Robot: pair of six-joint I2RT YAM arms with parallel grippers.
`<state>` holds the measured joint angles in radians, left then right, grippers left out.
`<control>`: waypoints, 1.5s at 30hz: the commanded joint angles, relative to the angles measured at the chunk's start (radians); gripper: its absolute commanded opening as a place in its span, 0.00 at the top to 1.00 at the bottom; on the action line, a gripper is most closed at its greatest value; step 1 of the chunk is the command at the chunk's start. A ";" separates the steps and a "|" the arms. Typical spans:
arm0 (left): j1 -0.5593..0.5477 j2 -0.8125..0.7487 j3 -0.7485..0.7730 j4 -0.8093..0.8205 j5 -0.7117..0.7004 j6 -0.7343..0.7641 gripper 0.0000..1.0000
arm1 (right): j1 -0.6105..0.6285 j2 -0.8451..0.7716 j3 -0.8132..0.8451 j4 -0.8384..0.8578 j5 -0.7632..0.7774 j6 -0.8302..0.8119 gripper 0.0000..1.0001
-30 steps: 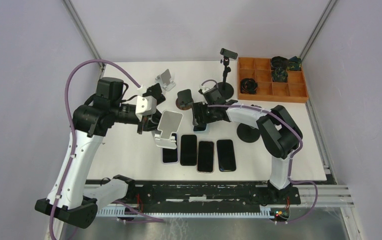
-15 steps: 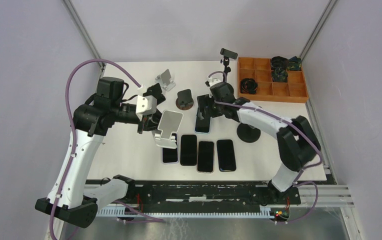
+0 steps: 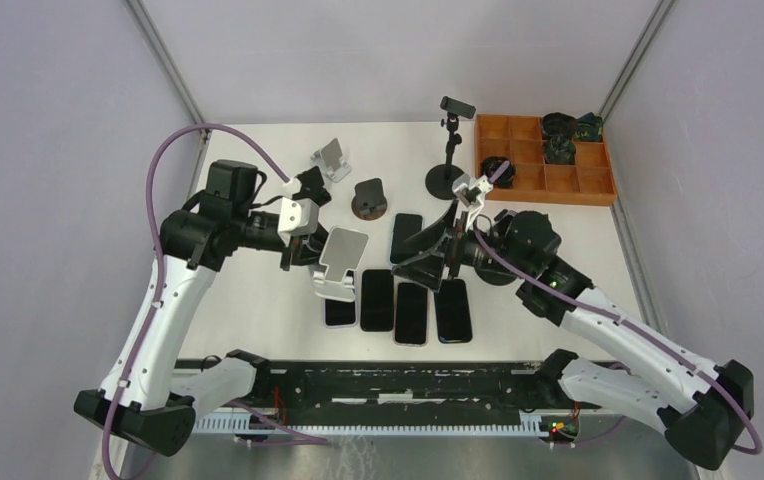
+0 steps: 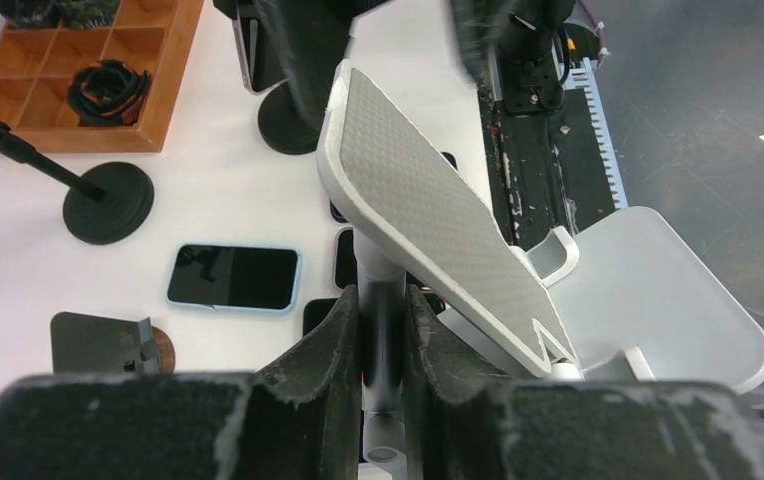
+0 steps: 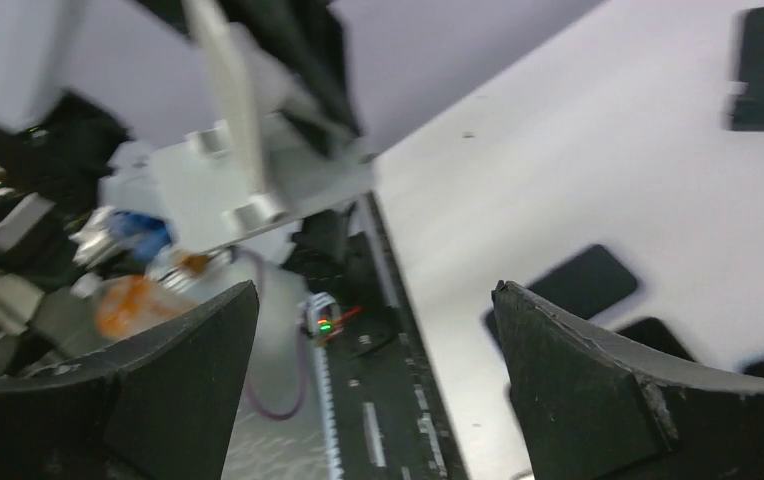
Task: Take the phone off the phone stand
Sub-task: Place the phone at the center of the board, then place the phone stand at the center of the board.
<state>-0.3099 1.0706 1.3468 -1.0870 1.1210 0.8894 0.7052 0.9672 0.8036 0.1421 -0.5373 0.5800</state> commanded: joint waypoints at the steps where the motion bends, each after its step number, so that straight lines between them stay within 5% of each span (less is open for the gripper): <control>1: -0.001 -0.003 0.017 0.059 0.079 0.058 0.98 | 0.103 -0.009 -0.041 0.277 -0.084 0.173 0.07; 6: -0.001 -0.010 0.025 0.066 0.070 0.067 0.98 | 0.191 0.048 -0.021 0.449 -0.020 0.249 0.11; 19: -0.003 -0.040 0.034 0.067 0.078 0.064 0.98 | 0.261 0.196 0.035 0.576 0.055 0.307 0.27; 26: -0.003 -0.058 0.014 0.065 0.039 0.108 0.98 | 0.273 0.241 0.011 0.777 0.075 0.436 0.56; 37: -0.003 -0.080 -0.002 0.065 -0.001 0.184 0.98 | 0.293 0.242 -0.030 0.860 0.076 0.517 1.00; 45: -0.003 -0.081 -0.007 0.066 -0.024 0.223 0.98 | 0.302 0.205 -0.030 0.742 0.093 0.424 1.00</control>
<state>-0.3164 0.9909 1.3357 -1.0584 1.1294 1.0409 0.9913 1.2236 0.7662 0.8745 -0.4603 1.0451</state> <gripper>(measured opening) 0.232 0.015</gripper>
